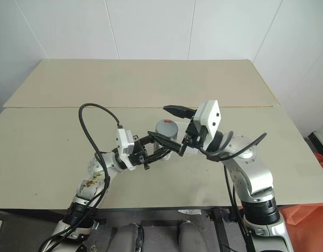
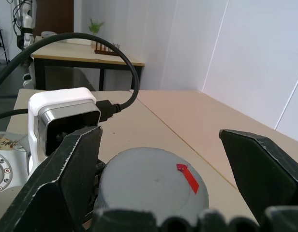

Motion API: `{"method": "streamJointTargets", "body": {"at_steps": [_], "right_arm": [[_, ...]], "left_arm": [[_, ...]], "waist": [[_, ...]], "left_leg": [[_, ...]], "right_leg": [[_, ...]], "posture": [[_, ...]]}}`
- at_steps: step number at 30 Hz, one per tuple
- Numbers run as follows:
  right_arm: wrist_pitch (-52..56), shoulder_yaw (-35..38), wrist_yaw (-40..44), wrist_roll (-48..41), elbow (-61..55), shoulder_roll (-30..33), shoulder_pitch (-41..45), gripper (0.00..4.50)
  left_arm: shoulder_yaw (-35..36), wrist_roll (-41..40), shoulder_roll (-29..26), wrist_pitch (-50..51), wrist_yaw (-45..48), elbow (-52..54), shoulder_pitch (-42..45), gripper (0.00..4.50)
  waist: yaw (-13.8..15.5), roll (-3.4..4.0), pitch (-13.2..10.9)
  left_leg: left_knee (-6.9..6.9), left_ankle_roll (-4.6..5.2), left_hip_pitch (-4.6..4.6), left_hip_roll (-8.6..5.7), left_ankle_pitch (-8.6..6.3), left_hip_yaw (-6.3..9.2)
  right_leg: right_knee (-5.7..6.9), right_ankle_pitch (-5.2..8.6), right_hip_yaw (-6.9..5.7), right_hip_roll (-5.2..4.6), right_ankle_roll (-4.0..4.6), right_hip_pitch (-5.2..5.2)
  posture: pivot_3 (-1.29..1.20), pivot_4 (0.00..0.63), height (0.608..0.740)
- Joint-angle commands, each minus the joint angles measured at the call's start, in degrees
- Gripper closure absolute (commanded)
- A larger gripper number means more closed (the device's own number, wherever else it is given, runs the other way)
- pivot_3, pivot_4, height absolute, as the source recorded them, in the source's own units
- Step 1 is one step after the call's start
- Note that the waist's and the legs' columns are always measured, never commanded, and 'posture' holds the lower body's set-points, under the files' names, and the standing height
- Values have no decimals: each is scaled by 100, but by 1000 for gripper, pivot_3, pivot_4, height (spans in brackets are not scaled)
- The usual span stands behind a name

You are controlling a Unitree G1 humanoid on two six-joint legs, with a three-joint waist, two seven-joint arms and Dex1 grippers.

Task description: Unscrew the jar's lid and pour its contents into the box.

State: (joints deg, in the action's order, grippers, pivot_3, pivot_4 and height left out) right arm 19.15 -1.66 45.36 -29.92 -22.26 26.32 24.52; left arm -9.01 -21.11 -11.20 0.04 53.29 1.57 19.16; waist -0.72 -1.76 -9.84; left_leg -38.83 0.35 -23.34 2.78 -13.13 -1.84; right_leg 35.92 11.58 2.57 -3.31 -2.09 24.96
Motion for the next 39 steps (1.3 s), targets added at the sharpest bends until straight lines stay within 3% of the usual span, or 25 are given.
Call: {"method": "streamJointTargets", "body": {"at_steps": [1,19,25,39], "right_arm": [[-185,200,36,1,-101,88,16,0],[-102,920,174,-329,-322,667,-574,0],[893,1591,262,-2191,-461,715,-887,0],[584,1245,944,-1554,39,798,-1530,0]], "left_arm": [[62,-217,21,-18,17,260,-19,2402],[177,-283,-73,-168,206,-58,77,2402],[198,-255,-11,-250,203,-139,123,2402],[300,-364,30,-97,7,128,197,2402]], "waist": [[-1,0,0],[-7,0,0],[-1,0,0],[-8,0,0]], "left_leg": [[0,0,1,0,0,0],[-1,0,2,0,0,0],[-1,0,2,0,0,1],[-3,0,6,0,0,1]], "right_leg": [[0,0,0,0,0,0],[2,3,1,1,-5,0],[1,4,1,0,-6,-3],[2,6,1,1,-10,-6]], "posture": [[0,150,740],[0,150,740],[0,150,740],[0,150,740]]}}
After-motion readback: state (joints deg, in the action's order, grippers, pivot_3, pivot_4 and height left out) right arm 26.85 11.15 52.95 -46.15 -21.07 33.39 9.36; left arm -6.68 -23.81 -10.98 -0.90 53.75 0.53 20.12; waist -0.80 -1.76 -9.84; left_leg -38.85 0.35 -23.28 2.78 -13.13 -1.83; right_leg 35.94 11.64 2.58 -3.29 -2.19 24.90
